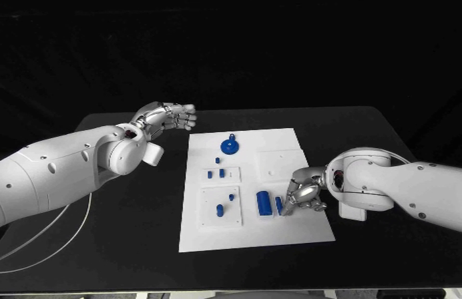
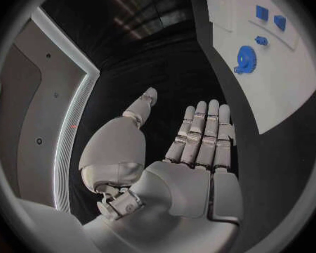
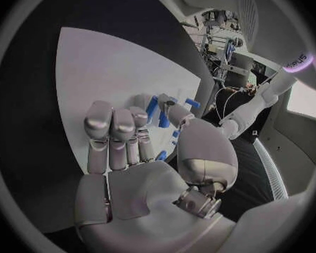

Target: Assemble the parts on the task board

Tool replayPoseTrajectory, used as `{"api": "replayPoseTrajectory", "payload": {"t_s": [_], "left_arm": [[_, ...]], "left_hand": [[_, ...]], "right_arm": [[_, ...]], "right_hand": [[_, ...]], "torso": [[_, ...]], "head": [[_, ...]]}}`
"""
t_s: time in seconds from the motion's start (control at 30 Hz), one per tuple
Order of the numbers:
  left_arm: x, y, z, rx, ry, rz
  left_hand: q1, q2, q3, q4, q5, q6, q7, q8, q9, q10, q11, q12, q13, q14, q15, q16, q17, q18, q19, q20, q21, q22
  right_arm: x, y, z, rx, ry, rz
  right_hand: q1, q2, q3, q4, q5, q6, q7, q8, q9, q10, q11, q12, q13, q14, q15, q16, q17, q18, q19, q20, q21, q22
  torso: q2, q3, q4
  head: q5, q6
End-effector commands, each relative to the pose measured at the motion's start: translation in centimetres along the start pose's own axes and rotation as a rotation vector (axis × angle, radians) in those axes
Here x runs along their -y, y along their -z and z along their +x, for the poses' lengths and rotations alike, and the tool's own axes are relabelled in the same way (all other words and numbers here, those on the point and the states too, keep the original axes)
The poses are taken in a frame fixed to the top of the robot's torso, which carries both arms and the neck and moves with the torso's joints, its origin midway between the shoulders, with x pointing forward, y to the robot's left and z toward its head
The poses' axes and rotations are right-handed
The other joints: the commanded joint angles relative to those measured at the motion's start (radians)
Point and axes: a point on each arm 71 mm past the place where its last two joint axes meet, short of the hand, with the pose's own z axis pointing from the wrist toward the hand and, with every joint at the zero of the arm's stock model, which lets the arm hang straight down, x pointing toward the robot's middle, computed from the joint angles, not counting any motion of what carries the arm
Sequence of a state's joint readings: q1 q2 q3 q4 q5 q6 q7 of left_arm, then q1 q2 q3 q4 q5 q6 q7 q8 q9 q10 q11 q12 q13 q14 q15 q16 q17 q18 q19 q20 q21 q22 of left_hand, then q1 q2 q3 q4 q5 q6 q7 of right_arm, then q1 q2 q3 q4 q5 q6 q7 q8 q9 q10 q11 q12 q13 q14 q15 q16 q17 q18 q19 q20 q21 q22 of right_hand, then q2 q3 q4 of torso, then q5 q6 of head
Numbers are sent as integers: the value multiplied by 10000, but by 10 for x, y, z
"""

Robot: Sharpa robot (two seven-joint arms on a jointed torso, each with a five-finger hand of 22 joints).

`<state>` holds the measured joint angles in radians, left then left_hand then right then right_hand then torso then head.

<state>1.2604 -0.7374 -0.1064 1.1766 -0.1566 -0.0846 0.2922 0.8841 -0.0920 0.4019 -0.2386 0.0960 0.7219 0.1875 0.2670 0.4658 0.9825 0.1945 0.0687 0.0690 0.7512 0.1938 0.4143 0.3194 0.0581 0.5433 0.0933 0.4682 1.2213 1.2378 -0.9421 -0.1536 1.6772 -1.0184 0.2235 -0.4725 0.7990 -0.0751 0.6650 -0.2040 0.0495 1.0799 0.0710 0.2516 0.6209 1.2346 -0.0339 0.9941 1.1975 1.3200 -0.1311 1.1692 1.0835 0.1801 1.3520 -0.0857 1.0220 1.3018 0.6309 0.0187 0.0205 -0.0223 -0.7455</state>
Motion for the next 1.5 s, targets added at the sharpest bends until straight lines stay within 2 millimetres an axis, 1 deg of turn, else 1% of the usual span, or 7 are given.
{"api": "replayPoseTrajectory", "payload": {"t_s": [0.03, 0.13, 0.43, 0.73, 0.97, 1.3, 1.5], "left_arm": [[1, 0, 2, -149, 102, 64], [1, 0, 2, -132, 97, 66], [1, 0, 2, -131, 96, 69], [1, 0, 2, -130, 96, 70], [1, 0, 1, -121, 92, 60], [1, 0, 2, -130, 94, 64], [0, 0, 1, -120, 91, 67]], "left_hand": [[-86, 1, -14, 58, -13, -59, 257, 68, 0, 66, 16, -8, 1, 66, 5, -28, 10, 191, 44, -2, -44, 17], [-87, 1, -13, 60, -13, -59, 257, 69, 0, 65, 16, -9, 1, 65, 6, -29, 10, 191, 44, -2, -46, 19], [-86, 3, -11, 61, -13, -59, 257, 69, 0, 65, 16, -8, 1, 64, 6, -30, 10, 191, 44, -2, -47, 21], [-84, 7, -8, 62, -12, -59, 257, 70, 0, 64, 16, -8, 1, 63, 6, -31, 11, 192, 44, -2, -49, 23], [-84, 8, -6, 65, -12, -59, 257, 71, 0, 64, 16, -8, 1, 62, 7, -32, 13, 192, 44, -1, -53, 28], [-84, 6, -5, 66, -13, -60, 257, 73, 0, 63, 17, -7, 2, 62, 7, -33, 14, 192, 44, 0, -56, 32], [-84, 7, -4, 68, -14, -60, 257, 73, 1, 63, 17, -7, 2, 62, 7, -33, 15, 193, 44, 0, -58, 35]], "right_arm": [[1, -1, -1, 113, 372, 223], [0, -2, -2, 181, 454, 243], [-2, -4, -3, 235, 603, 296], [0, -7, -2, 241, 655, 507], [2, -11, 2, 138, 604, 786], [4, -12, 3, 142, 571, 827], [6, -11, 2, 226, 485, 778]], "right_hand": [[172, 60, 167, -15, -4, 78, 18, 7, -11, 42, -41, -46, 19, 21, -54, 44, -2, 817, -29, 16, -40, 4], [267, 91, 335, -21, -5, 87, 20, 9, -11, 44, -38, -44, 26, 20, -52, 49, 0, 817, -26, 15, -29, 10], [319, 74, 410, -57, -6, 88, 23, 9, -11, 47, -36, -42, 30, 21, -49, 53, 2, 817, -24, 17, -18, 16], [346, 60, 453, -91, -6, 92, 25, 12, -10, 52, -34, -38, 34, 22, -45, 58, 3, 817, -20, 22, -8, 22], [343, 55, 459, -97, -7, 94, 26, 14, -9, 54, -33, -37, 35, 23, -44, 60, 4, 817, -18, 25, -3, 24], [283, 20, 442, -90, -7, 94, 31, 14, -9, 57, -27, -37, 37, 23, -37, 63, 4, 817, -17, 39, 6, 29], [196, -57, 400, -80, -6, 87, 36, 10, -10, 56, -21, -41, 38, 22, -30, 64, 3, 817, -18, 54, 12, 32]], "torso": [[-1, 1, 9], [2, -3, 10], [-2, -8, 5], [-2, -3, -3], [1, 3, 8], [-2, -1, -11], [-3, 1, 6]], "head": [[-4, -3], [-10, -16], [-8, -9], [-4, -14], [-8, -45], [3, -10], [-3, -1]]}}
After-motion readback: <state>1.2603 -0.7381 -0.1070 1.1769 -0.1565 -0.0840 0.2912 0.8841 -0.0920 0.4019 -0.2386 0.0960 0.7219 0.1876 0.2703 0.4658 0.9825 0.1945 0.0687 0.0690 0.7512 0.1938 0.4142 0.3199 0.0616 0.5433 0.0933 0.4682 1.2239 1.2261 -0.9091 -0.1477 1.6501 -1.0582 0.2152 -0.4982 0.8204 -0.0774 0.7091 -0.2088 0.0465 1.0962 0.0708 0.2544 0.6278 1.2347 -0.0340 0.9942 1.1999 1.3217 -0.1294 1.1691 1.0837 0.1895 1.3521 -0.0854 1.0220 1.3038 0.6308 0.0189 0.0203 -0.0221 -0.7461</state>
